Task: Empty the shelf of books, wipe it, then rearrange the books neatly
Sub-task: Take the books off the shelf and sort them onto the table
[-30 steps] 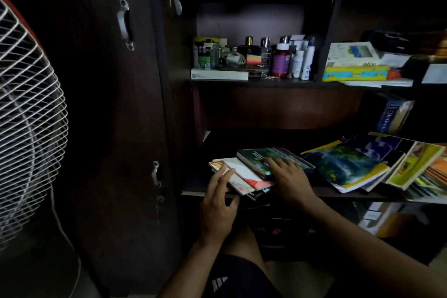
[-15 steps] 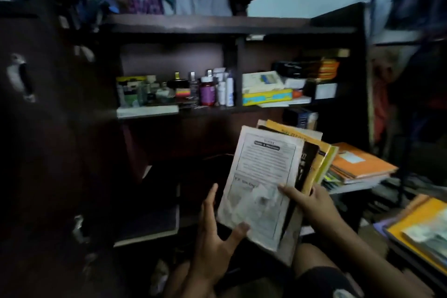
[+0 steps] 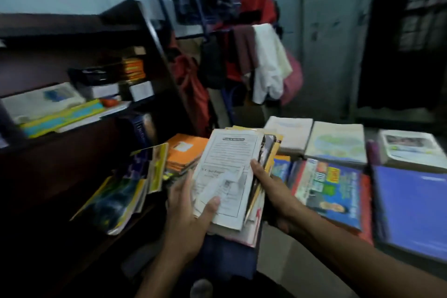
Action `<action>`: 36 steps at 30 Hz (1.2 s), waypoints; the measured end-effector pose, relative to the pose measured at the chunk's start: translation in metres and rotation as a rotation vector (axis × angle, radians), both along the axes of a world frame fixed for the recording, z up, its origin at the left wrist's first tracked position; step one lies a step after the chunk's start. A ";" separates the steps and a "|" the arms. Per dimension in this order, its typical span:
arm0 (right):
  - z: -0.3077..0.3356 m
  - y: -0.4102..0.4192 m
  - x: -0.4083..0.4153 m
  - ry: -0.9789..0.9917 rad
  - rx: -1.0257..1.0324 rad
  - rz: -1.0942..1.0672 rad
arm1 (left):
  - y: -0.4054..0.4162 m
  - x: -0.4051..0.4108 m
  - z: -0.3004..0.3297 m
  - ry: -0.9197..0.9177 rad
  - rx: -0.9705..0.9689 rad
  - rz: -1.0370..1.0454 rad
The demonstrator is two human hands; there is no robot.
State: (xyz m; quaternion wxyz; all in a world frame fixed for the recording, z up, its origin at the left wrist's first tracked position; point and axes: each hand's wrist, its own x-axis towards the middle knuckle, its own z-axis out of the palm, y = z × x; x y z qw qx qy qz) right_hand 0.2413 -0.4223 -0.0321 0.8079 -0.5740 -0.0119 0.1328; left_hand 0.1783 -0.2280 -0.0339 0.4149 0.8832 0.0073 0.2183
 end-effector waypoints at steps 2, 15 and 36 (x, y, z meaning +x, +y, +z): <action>0.007 -0.029 0.007 -0.026 0.006 -0.068 | -0.029 0.013 0.011 -0.145 0.232 0.007; -0.001 -0.145 0.046 0.026 -0.194 -0.242 | -0.137 0.081 0.031 0.309 0.129 -0.446; -0.021 -0.170 0.052 0.019 -0.055 -0.295 | -0.096 0.134 0.003 0.263 -0.021 -0.214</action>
